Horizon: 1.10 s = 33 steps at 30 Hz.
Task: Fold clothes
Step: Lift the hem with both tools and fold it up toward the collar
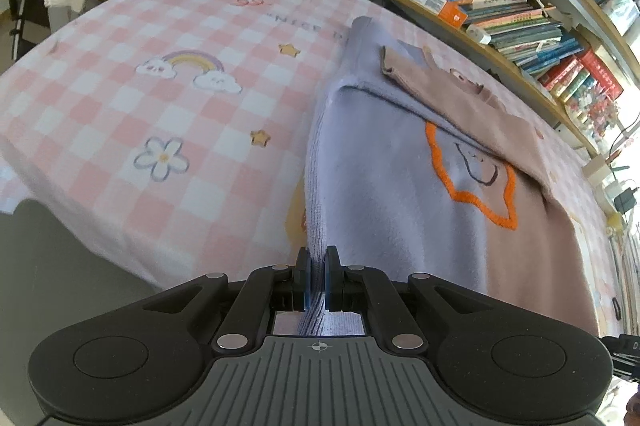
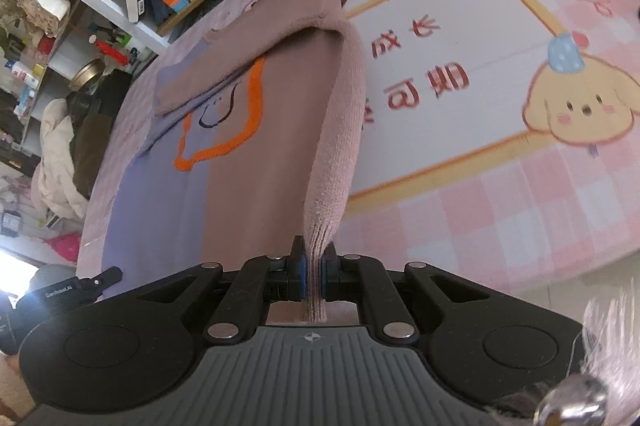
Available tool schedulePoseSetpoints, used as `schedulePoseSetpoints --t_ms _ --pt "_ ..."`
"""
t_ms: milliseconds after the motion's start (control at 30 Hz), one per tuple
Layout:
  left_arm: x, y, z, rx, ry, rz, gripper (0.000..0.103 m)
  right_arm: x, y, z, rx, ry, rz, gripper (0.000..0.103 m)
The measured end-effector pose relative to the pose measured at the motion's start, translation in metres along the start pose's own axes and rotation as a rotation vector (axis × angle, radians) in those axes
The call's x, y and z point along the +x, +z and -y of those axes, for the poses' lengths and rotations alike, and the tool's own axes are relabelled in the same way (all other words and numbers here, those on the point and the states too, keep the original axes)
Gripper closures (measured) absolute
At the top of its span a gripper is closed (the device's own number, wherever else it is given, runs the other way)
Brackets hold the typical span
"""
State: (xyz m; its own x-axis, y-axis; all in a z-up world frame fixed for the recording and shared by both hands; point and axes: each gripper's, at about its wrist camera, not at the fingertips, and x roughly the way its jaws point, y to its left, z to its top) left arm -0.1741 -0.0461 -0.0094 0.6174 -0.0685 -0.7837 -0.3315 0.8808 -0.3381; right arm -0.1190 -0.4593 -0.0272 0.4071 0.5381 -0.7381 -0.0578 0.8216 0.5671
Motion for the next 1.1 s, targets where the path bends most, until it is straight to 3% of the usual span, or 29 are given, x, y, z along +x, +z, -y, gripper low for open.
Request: schedulePoseSetpoints --t_ms 200,467,633,767,1100 --pt "-0.004 -0.007 0.004 -0.004 -0.001 -0.003 0.098 -0.005 -0.004 0.004 0.01 0.031 -0.021 0.097" --pt "-0.016 0.017 0.005 -0.113 -0.101 0.072 0.099 -0.028 0.019 0.006 0.086 0.154 0.077 0.097" --pt "-0.02 0.045 0.007 -0.185 -0.191 0.154 0.098 -0.044 0.049 0.006 0.159 0.24 0.168 0.097" --pt "-0.016 0.076 0.018 -0.151 -0.215 0.209 0.098 -0.05 0.077 0.005 0.207 0.295 0.227 0.097" --pt "0.008 0.151 0.044 -0.109 -0.277 0.267 0.098 -0.036 0.148 -0.016 0.21 0.31 0.346 0.097"
